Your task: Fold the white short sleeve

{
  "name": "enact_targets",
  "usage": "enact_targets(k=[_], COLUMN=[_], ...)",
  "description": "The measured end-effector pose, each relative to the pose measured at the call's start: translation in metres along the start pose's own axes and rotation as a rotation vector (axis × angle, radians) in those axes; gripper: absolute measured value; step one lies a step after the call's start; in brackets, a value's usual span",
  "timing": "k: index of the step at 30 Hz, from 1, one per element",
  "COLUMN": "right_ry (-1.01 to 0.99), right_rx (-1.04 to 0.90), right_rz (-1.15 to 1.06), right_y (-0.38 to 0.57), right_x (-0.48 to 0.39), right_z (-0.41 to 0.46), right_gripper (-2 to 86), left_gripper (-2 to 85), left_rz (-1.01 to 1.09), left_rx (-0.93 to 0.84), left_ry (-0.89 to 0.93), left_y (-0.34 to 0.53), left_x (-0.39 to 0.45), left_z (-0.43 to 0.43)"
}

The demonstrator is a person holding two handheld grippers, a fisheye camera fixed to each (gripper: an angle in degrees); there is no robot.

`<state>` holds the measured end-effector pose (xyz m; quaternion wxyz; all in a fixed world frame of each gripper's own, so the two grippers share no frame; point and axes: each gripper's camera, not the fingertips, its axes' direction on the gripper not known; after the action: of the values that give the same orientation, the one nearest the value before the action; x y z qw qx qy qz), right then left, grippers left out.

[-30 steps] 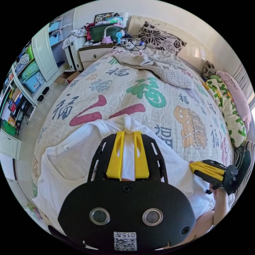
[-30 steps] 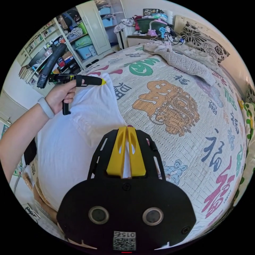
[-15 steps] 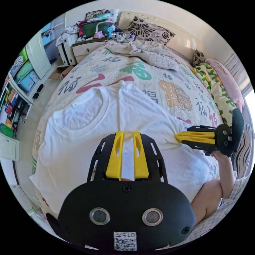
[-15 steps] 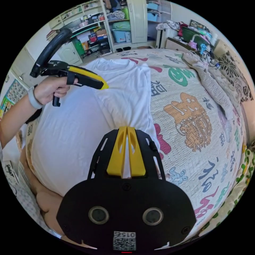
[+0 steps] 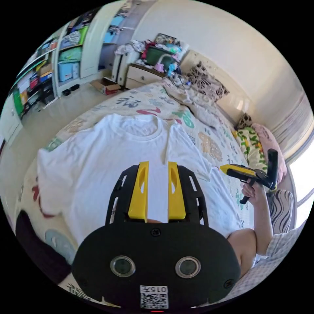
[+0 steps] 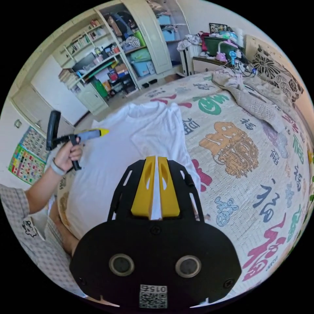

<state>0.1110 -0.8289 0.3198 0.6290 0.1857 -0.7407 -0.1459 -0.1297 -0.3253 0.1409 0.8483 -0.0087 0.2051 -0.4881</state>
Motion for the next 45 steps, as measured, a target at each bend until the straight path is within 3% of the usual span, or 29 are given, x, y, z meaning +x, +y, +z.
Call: enact_targets(k=[4,7,11,14,17,24,30,36,40,45], right_ry=[-0.047,-0.090,-0.114,-0.129,-0.017,0.254,0.302,0.021,-0.044,-0.117], right_rx=[-0.041,-0.131,-0.210,-0.294,-0.369,-0.537,-0.464,-0.367,-0.300,-0.219], right_rz=[-0.159,-0.278,-0.387,-0.395,-0.374,-0.381,-0.442,-0.286,-0.221,-0.101], right_y=[-0.044,-0.086,-0.141,-0.183,-0.214,-0.242,-0.262,-0.291,-0.307,-0.310], right_x=[-0.077,-0.143,-0.222,-0.275,-0.312,-0.343,-0.338,-0.298,-0.256,-0.176], right_z=[0.047,0.102,0.169,0.228,0.292,0.404,0.400,0.354,0.311,0.257], right_gripper=[0.3,1.8,4.5,7.3,9.3,9.7,-0.2,-0.8,-0.8,-0.8], left_gripper=[8.6,8.7,9.4,10.1,10.0,9.3,8.5,8.1,0.5,-0.3], left_rz=[-0.306,-0.427,-0.353,-0.332,-0.320,-0.181,-0.274,-0.313,-0.237,-0.051], left_rx=[0.128,0.153,0.185,0.155,0.058,0.090,0.158,0.159,0.146,0.203], left_ry=[-0.172,-0.119,-0.157,-0.049,-0.002,0.015,0.073,0.069,0.127,0.031], left_y=[0.076,0.109,0.116,0.109,0.100,0.119,0.147,0.147,0.135,0.122], left_x=[-0.103,-0.160,-0.188,-0.213,-0.223,-0.205,-0.234,-0.243,-0.228,-0.162], left_z=[-0.073,-0.088,-0.090,-0.077,-0.053,-0.051,-0.065,-0.065,-0.068,-0.089])
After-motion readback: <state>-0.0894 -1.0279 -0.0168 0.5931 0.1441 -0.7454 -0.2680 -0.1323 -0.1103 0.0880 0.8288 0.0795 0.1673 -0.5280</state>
